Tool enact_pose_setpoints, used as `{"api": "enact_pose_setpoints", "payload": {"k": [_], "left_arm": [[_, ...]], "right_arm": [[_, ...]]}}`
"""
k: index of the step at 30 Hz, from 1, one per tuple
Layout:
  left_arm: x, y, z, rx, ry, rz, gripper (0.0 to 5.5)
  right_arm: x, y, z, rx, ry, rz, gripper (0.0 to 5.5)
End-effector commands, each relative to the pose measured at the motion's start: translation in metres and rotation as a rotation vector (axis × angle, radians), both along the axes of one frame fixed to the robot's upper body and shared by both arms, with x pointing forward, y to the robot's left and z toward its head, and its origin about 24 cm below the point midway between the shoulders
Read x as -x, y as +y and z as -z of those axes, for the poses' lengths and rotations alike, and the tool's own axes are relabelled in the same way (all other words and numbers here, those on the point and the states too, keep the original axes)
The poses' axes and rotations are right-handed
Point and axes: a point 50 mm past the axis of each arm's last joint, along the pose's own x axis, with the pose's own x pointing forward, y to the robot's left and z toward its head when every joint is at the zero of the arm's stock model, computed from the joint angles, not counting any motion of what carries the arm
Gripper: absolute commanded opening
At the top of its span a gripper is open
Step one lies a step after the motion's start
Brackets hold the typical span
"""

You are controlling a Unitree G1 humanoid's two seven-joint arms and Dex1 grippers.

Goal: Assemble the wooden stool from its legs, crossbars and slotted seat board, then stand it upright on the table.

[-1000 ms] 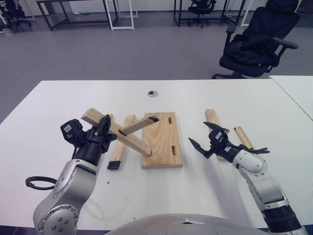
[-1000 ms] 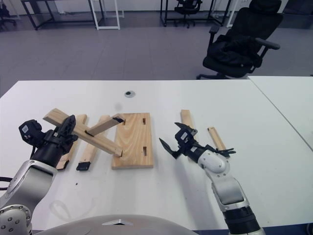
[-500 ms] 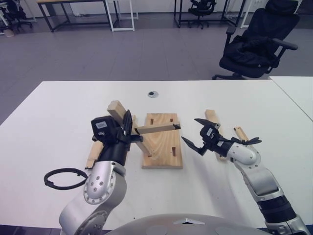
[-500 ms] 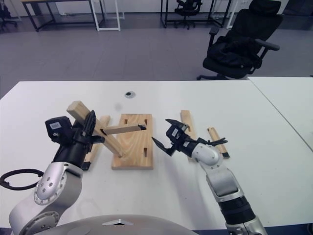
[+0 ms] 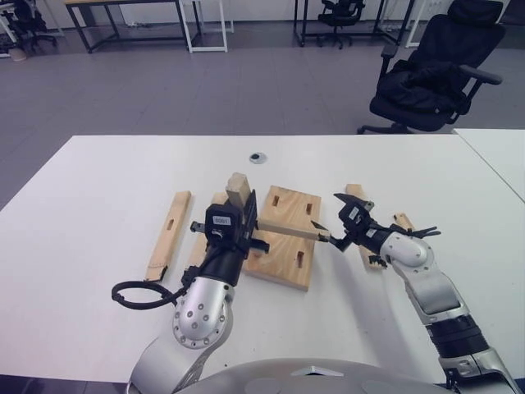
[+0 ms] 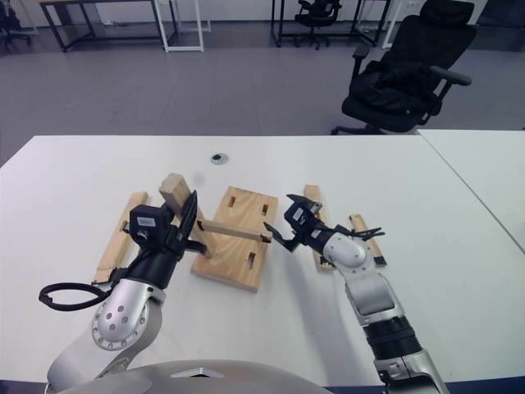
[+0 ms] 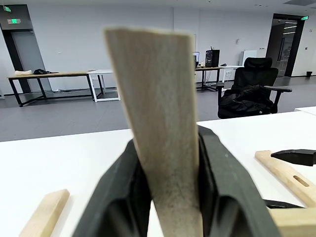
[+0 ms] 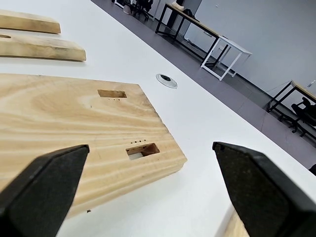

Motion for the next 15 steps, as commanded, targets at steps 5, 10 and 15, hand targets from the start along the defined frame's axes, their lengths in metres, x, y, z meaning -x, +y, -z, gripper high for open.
{"api": "enact_pose_setpoints", "payload": {"k": [5, 10, 15], "left_arm": [[-0.035, 0.018, 0.011, 0.125, 0.166, -0.108, 1.39], [-0.034, 0.005, 0.0, 0.244, 0.127, 0.034, 2.2], [-0.032, 0.01, -0.02, 0.321, 0.049, 0.157, 3.02]], "right_arm": [[-0.006, 0.005, 0.004, -0.007, -0.017, 0.046, 4.68], [-0.01, 0.0, 0.01, 0.017, 0.014, 0.112, 4.68], [-0.016, -0.009, 0.028, 0.104, 0.084, 0.229, 4.68]]}}
